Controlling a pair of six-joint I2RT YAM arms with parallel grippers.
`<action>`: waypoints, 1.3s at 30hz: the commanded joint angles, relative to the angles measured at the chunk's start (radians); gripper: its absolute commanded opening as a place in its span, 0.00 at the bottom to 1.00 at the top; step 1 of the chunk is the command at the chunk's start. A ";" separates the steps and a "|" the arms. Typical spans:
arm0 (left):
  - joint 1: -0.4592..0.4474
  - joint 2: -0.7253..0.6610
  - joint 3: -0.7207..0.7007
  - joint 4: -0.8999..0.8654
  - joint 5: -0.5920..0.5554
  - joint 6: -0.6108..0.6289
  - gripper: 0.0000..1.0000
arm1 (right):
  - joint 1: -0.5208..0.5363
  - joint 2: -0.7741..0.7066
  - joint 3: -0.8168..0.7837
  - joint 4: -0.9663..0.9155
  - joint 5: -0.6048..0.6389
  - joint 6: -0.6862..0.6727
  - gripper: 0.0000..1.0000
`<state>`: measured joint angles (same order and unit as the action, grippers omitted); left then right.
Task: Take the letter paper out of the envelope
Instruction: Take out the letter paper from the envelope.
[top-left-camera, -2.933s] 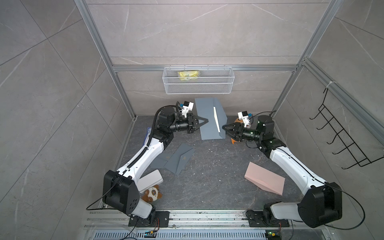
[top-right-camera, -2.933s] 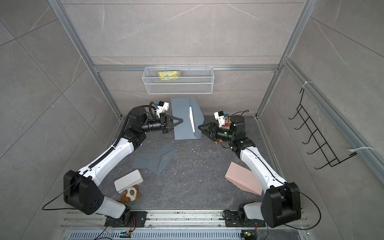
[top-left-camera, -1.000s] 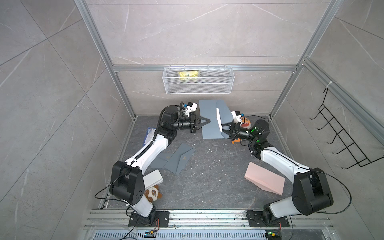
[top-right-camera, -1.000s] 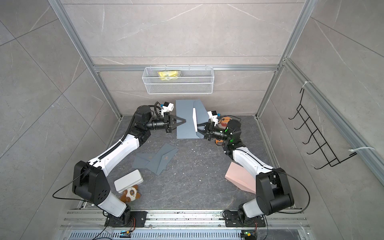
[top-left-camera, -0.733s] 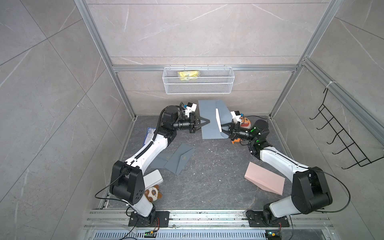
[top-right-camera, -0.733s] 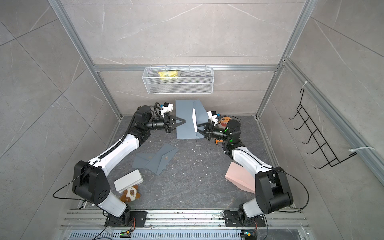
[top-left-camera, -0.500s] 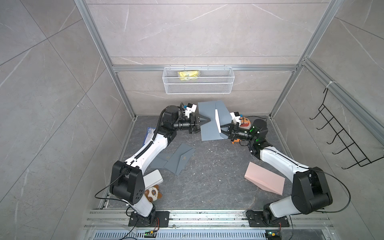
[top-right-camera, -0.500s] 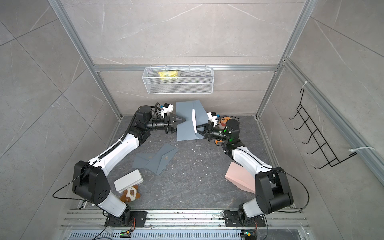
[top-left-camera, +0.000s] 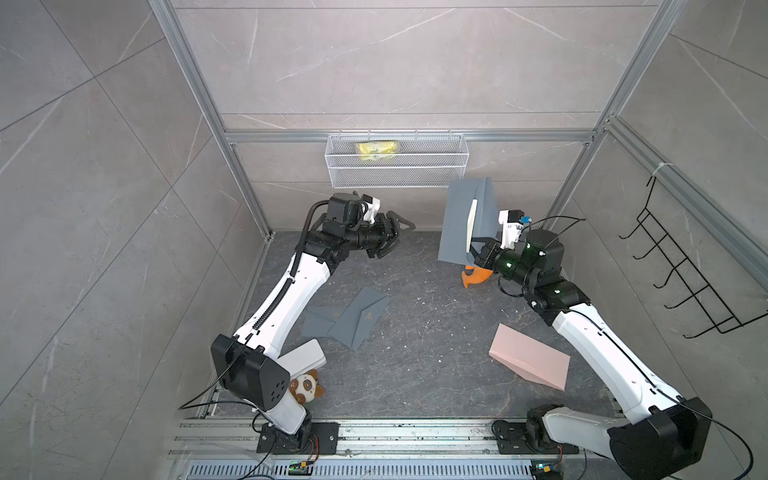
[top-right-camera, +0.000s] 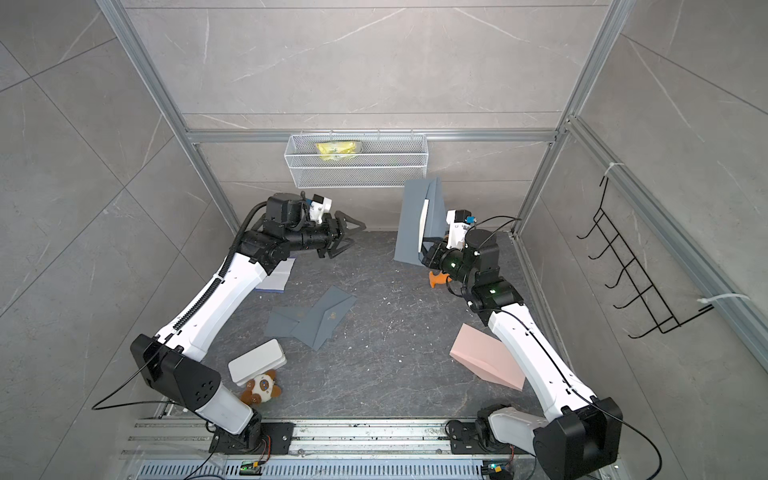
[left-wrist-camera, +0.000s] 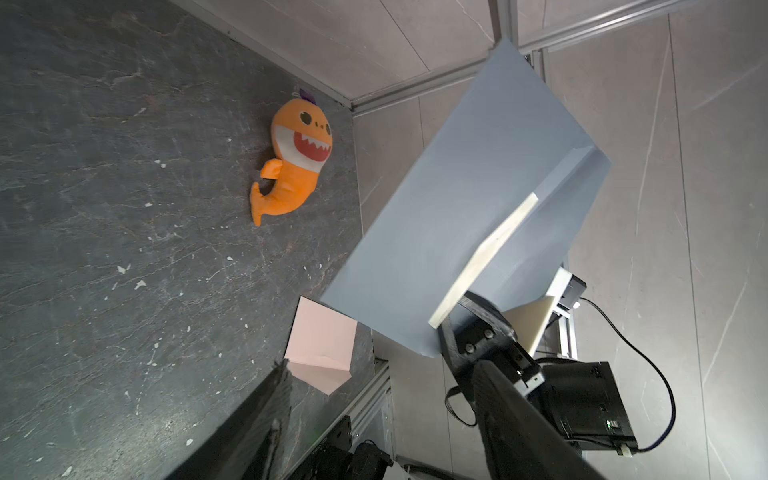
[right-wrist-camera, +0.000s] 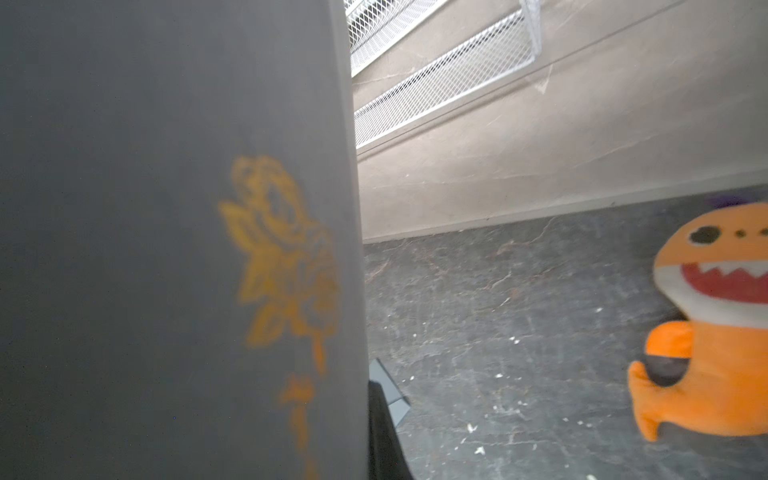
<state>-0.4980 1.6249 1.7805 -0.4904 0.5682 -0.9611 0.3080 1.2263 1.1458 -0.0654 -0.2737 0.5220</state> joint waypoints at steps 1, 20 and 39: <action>-0.058 0.036 0.116 -0.077 -0.043 0.061 0.72 | 0.043 0.001 0.041 -0.031 0.159 -0.169 0.00; -0.174 0.229 0.448 -0.343 -0.103 0.245 0.73 | 0.250 0.053 0.080 -0.124 0.426 -0.398 0.00; -0.175 0.226 0.422 -0.415 -0.209 0.278 0.51 | 0.430 0.107 0.122 -0.128 0.694 -0.572 0.00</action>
<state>-0.6689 1.8549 2.1914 -0.8959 0.3889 -0.7052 0.7216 1.3216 1.2312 -0.2100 0.3656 -0.0109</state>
